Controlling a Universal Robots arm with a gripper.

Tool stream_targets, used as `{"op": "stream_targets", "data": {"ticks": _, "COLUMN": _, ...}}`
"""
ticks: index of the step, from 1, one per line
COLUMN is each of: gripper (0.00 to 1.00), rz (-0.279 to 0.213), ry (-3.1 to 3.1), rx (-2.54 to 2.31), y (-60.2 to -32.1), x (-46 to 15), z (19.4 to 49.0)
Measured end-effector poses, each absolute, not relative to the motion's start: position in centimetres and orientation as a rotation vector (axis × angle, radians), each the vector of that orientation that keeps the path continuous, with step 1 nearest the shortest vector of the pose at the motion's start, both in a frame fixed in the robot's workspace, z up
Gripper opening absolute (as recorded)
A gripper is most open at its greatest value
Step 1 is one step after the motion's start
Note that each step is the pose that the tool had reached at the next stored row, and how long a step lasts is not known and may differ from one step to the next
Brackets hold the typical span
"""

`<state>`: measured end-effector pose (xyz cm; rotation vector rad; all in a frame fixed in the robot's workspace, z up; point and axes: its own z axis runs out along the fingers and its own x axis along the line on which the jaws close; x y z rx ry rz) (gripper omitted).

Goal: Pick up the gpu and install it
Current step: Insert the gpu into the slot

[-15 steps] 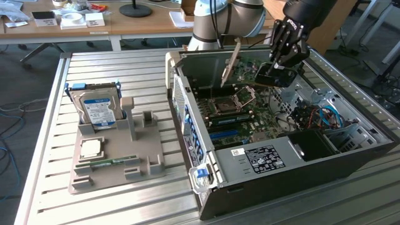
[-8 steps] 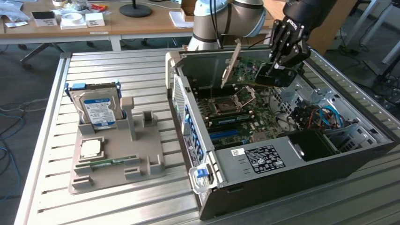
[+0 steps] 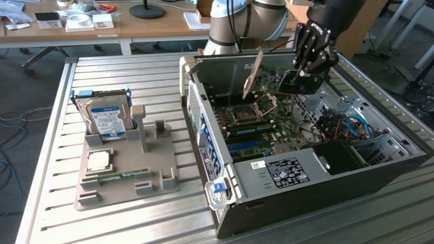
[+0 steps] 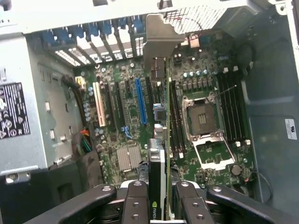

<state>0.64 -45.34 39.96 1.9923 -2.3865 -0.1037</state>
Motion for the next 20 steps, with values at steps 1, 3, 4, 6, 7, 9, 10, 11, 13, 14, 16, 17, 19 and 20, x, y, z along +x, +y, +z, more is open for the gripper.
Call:
{"op": "stream_targets", "data": {"ticks": 1, "gripper": 0.27, "rz": -0.098, "ry": -2.382, "rx": 2.004, "y": -45.3, "x": 0.6, "z": 39.9}}
{"op": "stream_targets", "data": {"ticks": 3, "gripper": 0.27, "rz": -0.089, "ry": -2.368, "rx": 2.030, "y": -45.3, "x": 0.6, "z": 39.8}}
{"op": "stream_targets", "data": {"ticks": 4, "gripper": 0.27, "rz": -0.086, "ry": -2.359, "rx": 2.044, "y": -45.3, "x": 0.6, "z": 39.7}}
{"op": "stream_targets", "data": {"ticks": 6, "gripper": 0.27, "rz": -0.078, "ry": -2.341, "rx": 2.073, "y": -45.3, "x": 0.6, "z": 39.5}}
{"op": "stream_targets", "data": {"ticks": 7, "gripper": 0.27, "rz": -0.074, "ry": -2.333, "rx": 2.086, "y": -45.3, "x": 0.6, "z": 39.5}}
{"op": "stream_targets", "data": {"ticks": 9, "gripper": 0.27, "rz": -0.065, "ry": -2.317, "rx": 2.113, "y": -45.3, "x": 0.6, "z": 39.3}}
{"op": "stream_targets", "data": {"ticks": 10, "gripper": 0.27, "rz": -0.060, "ry": -2.310, "rx": 2.126, "y": -45.3, "x": 0.6, "z": 39.3}}
{"op": "stream_targets", "data": {"ticks": 11, "gripper": 0.27, "rz": -0.055, "ry": -2.302, "rx": 2.139, "y": -45.3, "x": 0.6, "z": 39.2}}
{"op": "stream_targets", "data": {"ticks": 13, "gripper": 0.27, "rz": -0.045, "ry": -2.288, "rx": 2.164, "y": -45.3, "x": 0.6, "z": 39.1}}
{"op": "stream_targets", "data": {"ticks": 14, "gripper": 0.27, "rz": -0.040, "ry": -2.282, "rx": 2.176, "y": -45.3, "x": 0.6, "z": 39.0}}
{"op": "stream_targets", "data": {"ticks": 16, "gripper": 0.27, "rz": -0.037, "ry": -2.276, "rx": 2.184, "y": -45.3, "x": 0.6, "z": 39.0}}
{"op": "stream_targets", "data": {"ticks": 17, "gripper": 0.27, "rz": -0.036, "ry": -2.276, "rx": 2.184, "y": -45.3, "x": 0.6, "z": 39.0}}
{"op": "stream_targets", "data": {"ticks": 19, "gripper": 0.27, "rz": -0.032, "ry": -2.278, "rx": 2.187, "y": -45.3, "x": 0.6, "z": 38.9}}
{"op": "stream_targets", "data": {"ticks": 20, "gripper": 0.27, "rz": -0.026, "ry": -2.280, "rx": 2.190, "y": -45.3, "x": 0.5, "z": 38.8}}
